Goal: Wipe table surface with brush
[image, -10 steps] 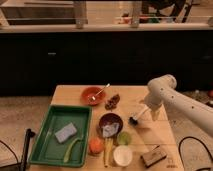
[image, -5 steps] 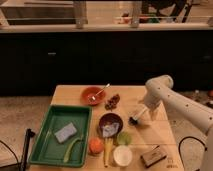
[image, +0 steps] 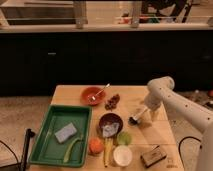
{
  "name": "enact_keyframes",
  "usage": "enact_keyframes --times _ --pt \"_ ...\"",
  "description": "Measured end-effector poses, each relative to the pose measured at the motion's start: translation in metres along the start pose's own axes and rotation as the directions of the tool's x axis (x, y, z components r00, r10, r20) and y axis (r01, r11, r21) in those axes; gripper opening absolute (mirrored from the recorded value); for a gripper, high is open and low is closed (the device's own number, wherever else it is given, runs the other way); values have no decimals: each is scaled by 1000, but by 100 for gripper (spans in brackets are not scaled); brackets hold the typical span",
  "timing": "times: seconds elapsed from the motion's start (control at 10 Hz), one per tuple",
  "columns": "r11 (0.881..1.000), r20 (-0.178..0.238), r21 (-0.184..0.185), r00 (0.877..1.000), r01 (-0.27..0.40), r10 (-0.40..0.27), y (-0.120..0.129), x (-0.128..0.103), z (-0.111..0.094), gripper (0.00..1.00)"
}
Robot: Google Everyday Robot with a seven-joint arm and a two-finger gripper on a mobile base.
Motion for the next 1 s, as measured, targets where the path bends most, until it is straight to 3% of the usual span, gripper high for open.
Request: enact_keyframes --times 0.5,1.0 --pt "1000 130 25 992 0 -3 1 0 -4 80" --pt "999 191 30 981 11 -17 -4 -5 -5 80"
